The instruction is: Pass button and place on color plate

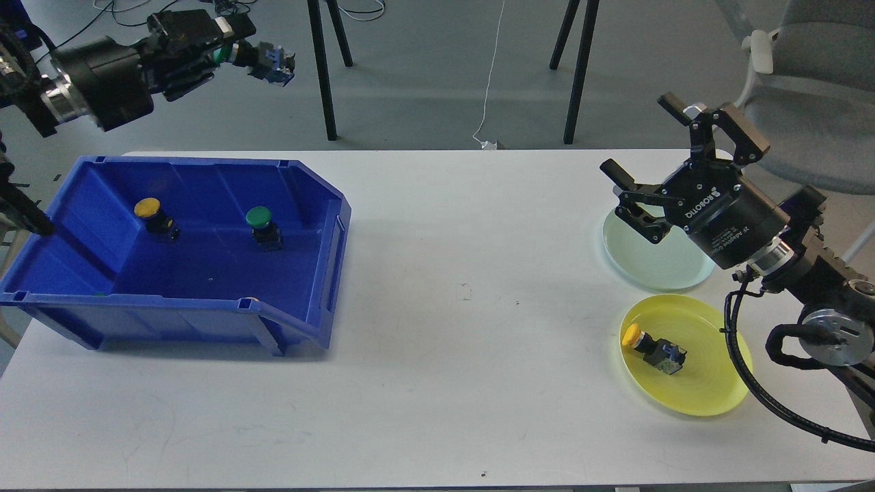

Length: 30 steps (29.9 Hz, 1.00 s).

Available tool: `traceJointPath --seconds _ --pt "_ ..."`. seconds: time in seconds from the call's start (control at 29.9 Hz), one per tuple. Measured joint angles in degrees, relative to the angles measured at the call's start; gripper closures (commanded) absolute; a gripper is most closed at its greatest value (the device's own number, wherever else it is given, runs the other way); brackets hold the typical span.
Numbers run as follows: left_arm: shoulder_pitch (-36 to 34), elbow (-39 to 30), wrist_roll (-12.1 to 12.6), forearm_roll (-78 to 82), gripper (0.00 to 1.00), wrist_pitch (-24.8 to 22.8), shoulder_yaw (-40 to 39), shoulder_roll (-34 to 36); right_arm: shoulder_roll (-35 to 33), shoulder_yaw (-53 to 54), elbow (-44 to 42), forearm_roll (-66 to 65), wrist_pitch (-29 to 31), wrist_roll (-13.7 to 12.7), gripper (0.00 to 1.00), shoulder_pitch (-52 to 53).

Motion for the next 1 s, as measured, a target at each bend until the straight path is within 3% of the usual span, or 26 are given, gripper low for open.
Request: traceJointPath --seconds 0.23,0.57,1.0 --pt "4.04 2.46 0.0 -4.34 0.95 0.0 -0.19 -9.76 7.14 -11.74 -6.49 -2.96 -3.17 0.0 0.01 10.85" --pt "5.73 5.83 0.0 -4.29 0.95 0.01 0.07 -16.2 20.41 -15.88 -19.7 -4.31 -3.52 0.0 0.01 17.59" --pt "6.47 5.17 0.0 -4.4 0.95 0.01 -0.16 -19.06 23.76 -16.02 -21.28 -4.41 -3.5 0.0 0.01 18.02"
